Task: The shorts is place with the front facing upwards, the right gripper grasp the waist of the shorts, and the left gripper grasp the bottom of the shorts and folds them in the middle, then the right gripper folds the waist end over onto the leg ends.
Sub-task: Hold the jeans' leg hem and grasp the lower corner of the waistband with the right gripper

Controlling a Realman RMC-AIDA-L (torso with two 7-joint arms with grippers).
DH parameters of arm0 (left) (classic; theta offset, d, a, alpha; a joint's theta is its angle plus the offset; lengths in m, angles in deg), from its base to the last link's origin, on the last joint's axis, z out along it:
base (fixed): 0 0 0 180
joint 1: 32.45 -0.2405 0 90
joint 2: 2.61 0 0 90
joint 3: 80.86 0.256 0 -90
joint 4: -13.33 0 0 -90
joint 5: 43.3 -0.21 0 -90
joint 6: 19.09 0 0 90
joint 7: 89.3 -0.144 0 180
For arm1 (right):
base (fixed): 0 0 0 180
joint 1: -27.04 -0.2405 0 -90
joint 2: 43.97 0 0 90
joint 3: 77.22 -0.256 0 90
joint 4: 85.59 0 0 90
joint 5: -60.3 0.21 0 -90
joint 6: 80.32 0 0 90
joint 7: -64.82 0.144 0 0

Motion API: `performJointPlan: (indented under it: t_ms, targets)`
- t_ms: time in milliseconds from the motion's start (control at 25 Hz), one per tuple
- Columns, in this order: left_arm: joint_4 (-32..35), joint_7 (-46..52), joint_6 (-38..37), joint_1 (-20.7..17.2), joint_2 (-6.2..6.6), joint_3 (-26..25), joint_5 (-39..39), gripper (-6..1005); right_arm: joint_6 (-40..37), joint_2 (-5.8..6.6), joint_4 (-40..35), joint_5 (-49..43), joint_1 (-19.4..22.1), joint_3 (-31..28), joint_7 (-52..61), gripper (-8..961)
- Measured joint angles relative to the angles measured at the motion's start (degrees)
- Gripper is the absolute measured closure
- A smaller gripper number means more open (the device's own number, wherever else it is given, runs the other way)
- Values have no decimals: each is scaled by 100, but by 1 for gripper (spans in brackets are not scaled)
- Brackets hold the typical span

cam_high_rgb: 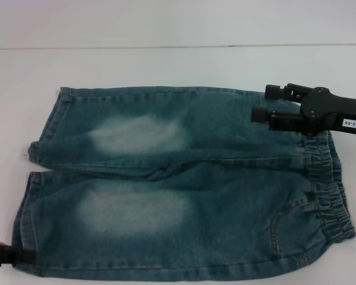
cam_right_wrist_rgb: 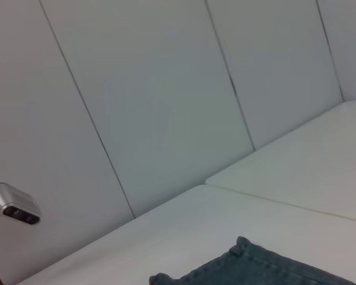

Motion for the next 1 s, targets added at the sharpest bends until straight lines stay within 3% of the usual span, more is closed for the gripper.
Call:
performJointPlan:
  t_ms: [160,320,400,600,680,840,1000]
  targets:
    - [0,24,23,36,-11,-135,60,971,-6,47,-29,-2,4,-55,152,58]
    - [-26,49,16,138,-20,-369,233,972,-19,221,-262,-37,-9,-32,841,58]
    - [8,86,51,201,-57,-498,272,972,13,393,-464,-248,-47,64,1515,58]
    - [125,141,250,356,-143,-732,290,972,-119,1008,-660,-1024,-171,634,2494,57]
    - [98,179,349,432,-134,-804,303,972,-393,1146,-741,-1308,-208,756,2533,57]
    - [36,202,424,551,-105,-924,360,972,-1149,1180,-1163,-1822,-177,791,2065,58]
    - [1,202,556,597,-94,-935,467,971,-1366,1176,-1226,-2337,-178,814,1959,58]
